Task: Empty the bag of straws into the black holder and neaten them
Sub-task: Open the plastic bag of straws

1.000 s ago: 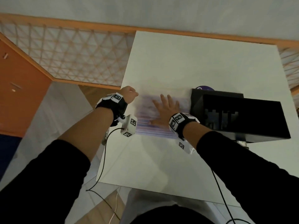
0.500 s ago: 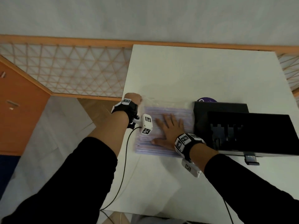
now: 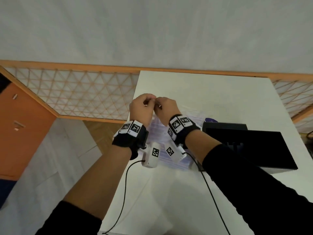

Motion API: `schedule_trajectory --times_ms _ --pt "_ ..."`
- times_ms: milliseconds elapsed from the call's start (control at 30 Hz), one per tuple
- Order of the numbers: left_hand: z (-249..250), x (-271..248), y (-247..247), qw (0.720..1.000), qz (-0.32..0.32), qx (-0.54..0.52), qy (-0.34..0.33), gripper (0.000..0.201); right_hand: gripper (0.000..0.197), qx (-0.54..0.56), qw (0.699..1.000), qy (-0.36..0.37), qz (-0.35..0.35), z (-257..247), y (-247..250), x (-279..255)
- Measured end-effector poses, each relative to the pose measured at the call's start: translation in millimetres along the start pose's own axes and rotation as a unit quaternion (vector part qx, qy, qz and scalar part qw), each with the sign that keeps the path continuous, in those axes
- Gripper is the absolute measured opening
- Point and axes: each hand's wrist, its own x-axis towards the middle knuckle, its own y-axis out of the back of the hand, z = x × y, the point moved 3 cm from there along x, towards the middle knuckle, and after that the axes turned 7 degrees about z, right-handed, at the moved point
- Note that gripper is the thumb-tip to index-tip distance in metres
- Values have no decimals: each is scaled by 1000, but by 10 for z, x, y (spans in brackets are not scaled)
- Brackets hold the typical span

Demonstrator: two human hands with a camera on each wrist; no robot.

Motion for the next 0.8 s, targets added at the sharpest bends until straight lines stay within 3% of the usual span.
schedule_trajectory --times_ms 167,267,567,800 --pt "432 -12 259 996 66 -37 -51 15 36 5 999 13 51 -114 410 -24" --pt "639 -11 388 989 99 -89 -67 14 33 -25 997 -5 68 -89 740 -61" --pt "760 47 697 971 162 -176 -28 20 29 -69 989 -61 113 312 1574 -146" --pt "560 -42 708 975 167 -145 10 15 31 -99 981 -103 128 382 1957 -258"
